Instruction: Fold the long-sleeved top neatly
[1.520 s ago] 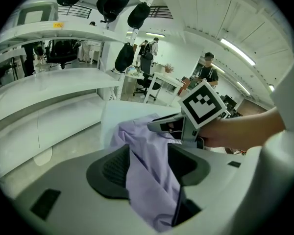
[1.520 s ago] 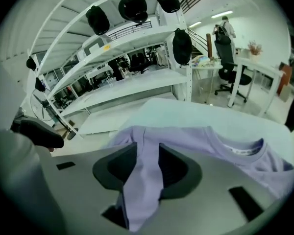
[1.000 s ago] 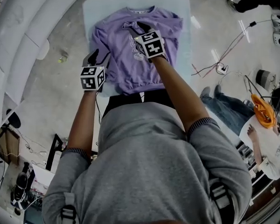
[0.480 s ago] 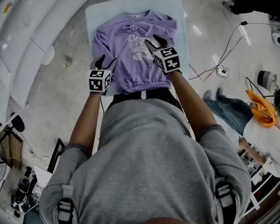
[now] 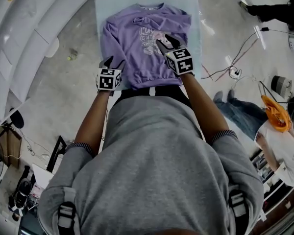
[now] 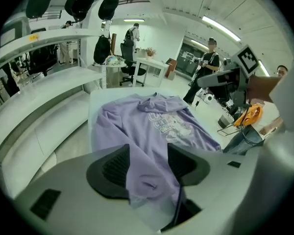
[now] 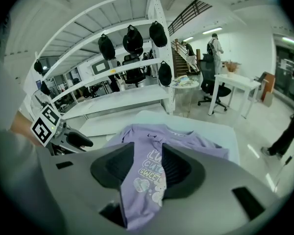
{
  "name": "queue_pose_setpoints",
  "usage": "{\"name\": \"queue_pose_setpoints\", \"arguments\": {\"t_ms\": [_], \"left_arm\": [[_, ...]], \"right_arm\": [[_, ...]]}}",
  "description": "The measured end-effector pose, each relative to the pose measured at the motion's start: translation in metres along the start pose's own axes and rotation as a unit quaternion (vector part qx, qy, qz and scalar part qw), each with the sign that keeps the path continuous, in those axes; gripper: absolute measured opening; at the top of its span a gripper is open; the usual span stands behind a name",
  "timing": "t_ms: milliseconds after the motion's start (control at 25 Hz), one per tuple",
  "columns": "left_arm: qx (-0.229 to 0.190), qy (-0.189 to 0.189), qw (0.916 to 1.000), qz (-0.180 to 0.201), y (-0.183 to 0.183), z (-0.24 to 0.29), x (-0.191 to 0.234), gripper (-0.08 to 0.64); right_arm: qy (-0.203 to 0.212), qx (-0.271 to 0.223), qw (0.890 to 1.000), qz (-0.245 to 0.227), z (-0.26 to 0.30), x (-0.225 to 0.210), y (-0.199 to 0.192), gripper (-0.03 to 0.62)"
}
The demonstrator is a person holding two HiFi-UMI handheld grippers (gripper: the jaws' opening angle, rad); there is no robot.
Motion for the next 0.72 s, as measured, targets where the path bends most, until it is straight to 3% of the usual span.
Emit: {"name": "queue_pose_setpoints", "arguments": {"t_ms": [240, 720], "left_arm": [[0.047, -0.003, 0.9988, -0.011, -0.044, 0.015, -0.002, 0.268], [0.098, -0.012, 0.9947, -0.026, -0.096, 0.047, -0.019, 0.268]], "right_arm": [[0.007, 0.015, 1.0, 0.003, 0.008, 0.008, -0.01, 0.19], [0.022, 0.046, 0.999, 0.014, 0.021, 0.016, -0.047, 0.19]]}}
Point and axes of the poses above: the fingertips, and each gripper's own axes: z forward along the fingers, x to its left, y out of its top, the point moved 5 cm from there along -z, backward along the fingers, and after that the axes turned 7 degrees about -z, right-handed, at the moved point
